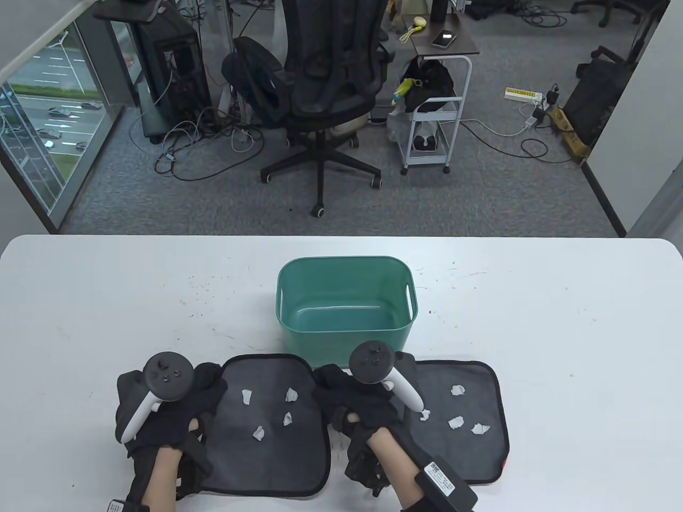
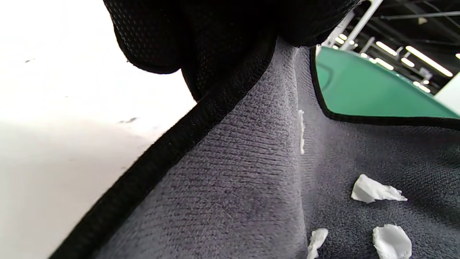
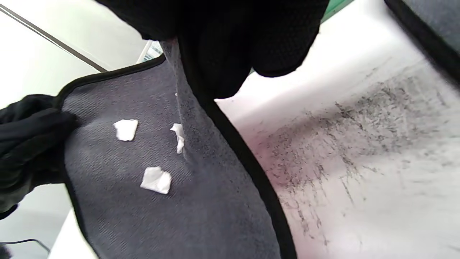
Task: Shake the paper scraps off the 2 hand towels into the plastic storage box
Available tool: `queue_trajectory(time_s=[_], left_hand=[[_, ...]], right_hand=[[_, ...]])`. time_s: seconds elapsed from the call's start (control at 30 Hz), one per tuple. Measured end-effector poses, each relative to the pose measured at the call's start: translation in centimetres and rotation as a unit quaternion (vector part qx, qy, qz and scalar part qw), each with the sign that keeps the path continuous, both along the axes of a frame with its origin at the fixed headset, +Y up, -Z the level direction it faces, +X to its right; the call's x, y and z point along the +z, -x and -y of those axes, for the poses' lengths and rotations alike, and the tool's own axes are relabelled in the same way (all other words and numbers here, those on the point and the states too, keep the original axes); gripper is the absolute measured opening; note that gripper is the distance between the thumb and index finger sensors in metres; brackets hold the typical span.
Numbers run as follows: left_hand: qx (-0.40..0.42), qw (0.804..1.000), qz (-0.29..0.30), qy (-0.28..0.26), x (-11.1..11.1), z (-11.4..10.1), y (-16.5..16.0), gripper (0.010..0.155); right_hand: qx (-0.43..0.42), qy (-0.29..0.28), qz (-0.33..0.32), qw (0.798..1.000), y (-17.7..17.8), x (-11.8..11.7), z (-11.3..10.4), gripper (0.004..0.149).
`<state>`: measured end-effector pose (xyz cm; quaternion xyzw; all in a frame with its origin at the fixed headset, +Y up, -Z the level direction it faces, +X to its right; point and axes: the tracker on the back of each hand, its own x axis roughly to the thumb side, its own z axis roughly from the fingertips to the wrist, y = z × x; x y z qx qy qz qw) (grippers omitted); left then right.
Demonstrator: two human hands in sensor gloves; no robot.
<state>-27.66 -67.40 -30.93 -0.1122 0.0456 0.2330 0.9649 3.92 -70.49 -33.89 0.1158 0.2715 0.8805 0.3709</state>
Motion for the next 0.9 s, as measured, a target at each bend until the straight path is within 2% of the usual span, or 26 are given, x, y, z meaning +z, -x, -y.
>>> queue_trajectory(time_s=[0.23, 0.43, 0.73, 0.9], left_hand=[[0.037, 0.999, 0.033, 0.005, -1.0, -3.6, -3.0, 0.045], [0.091, 0.993, 0.078, 0.008, -2.5, -5.9, -5.4, 0.045], [0.134, 0.988, 0.077, 0.009, -6.5, -10.6, -7.8, 0.045], [0.112, 0.992, 0.065, -0.003, -8.9, -13.1, -9.2, 0.045]], right_hand=[[-0.031, 0.004, -0.001, 1.0, -2.3, -0.2, -4.0, 0.041], [-0.084, 0.017, 0.008, 0.996, -4.4, -0.9, -7.6, 0.041], [-0.134, 0.041, 0.079, 0.987, -7.8, -4.6, -11.2, 0.041], [-0.154, 0.043, 0.106, 0.982, -8.9, -6.4, -12.6, 0.041]])
